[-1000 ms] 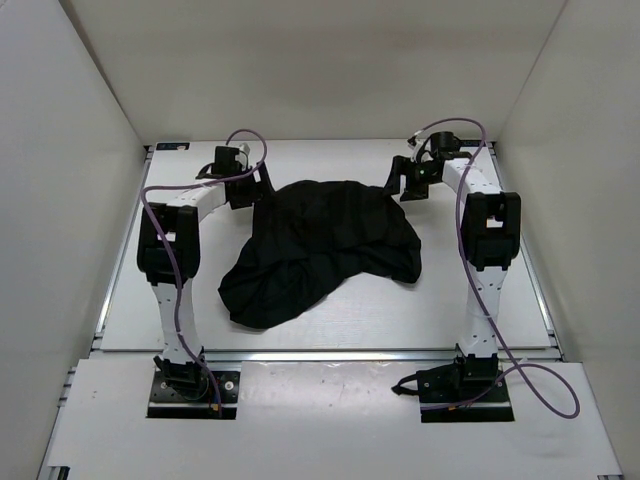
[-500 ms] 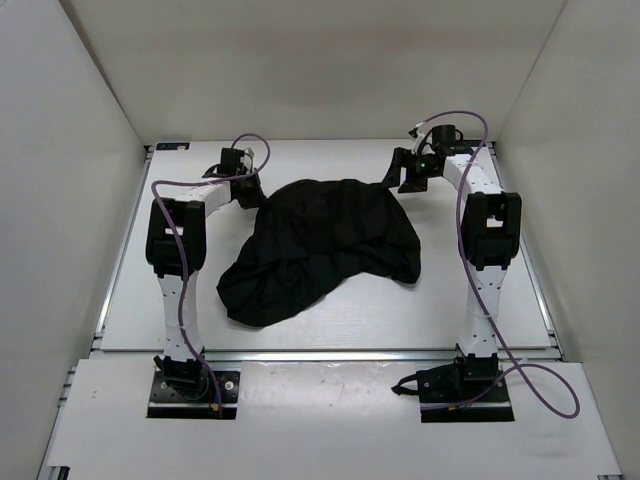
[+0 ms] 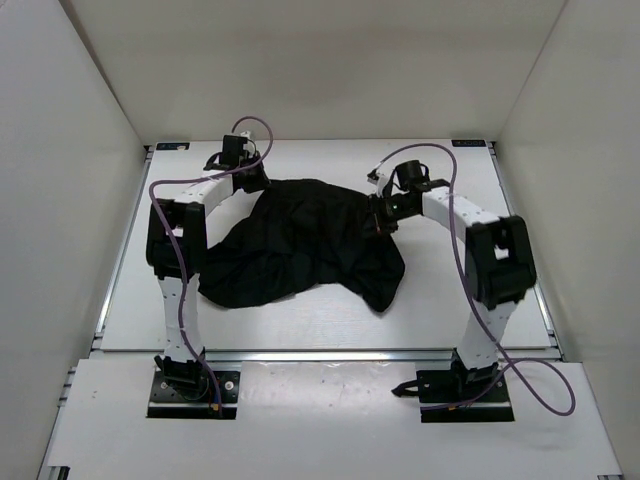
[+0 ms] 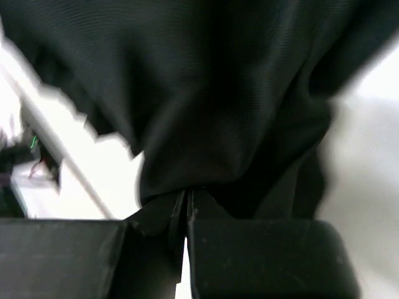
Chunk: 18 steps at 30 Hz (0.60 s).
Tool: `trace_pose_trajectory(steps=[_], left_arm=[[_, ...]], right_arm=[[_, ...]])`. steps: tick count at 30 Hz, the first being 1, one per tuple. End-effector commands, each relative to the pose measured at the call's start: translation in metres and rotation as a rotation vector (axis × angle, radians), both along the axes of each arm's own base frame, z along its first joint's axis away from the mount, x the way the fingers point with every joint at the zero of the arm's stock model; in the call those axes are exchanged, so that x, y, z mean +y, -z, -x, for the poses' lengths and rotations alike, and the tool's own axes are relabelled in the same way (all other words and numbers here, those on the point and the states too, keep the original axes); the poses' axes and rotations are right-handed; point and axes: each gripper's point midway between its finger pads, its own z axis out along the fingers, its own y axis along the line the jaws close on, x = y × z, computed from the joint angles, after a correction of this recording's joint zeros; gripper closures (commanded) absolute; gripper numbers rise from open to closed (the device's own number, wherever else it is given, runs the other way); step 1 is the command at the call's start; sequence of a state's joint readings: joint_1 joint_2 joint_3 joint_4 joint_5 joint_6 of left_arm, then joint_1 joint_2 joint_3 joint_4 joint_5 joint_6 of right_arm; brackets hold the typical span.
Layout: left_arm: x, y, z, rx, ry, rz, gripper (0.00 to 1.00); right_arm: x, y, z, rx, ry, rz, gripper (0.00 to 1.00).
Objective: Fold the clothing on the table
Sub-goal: Flatten the skirt out
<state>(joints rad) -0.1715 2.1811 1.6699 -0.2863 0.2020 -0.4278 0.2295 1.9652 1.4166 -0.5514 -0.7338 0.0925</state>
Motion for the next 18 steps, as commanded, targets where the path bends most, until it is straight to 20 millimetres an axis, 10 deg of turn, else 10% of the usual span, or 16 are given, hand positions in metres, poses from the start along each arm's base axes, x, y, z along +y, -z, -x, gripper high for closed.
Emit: trace_pose_trajectory(steps=[1, 6, 9, 11, 18], left_arm=[[-0.008, -0.063, -0.004, -0.123, 0.01, 0.007, 1.0], [-0.01, -0.069, 0.006, -0.131, -0.001, 0.02, 1.0], [-0.012, -0.075, 0.012, -0.138, 0.007, 0.028, 1.0], [-0.016, -0.08, 0.018, -0.145, 0.027, 0.032, 1.0], [-0.02, -0.098, 0.027, -0.176, 0.066, 0.034, 1.0]], right_arm=[[0.02, -0.068, 0.04, -0.156, -0.1, -0.117, 1.0], [0.045, -0.084, 0.154, -0.082, -0.278, -0.249, 1.0], [0.036, -0.059, 0.183, -0.03, -0.24, -0.185, 0.88], [0.021, -0.049, 0.181, -0.033, -0.165, -0.148, 0.65], [-0.056, -0.054, 0.076, -0.226, 0.263, -0.057, 0.42]])
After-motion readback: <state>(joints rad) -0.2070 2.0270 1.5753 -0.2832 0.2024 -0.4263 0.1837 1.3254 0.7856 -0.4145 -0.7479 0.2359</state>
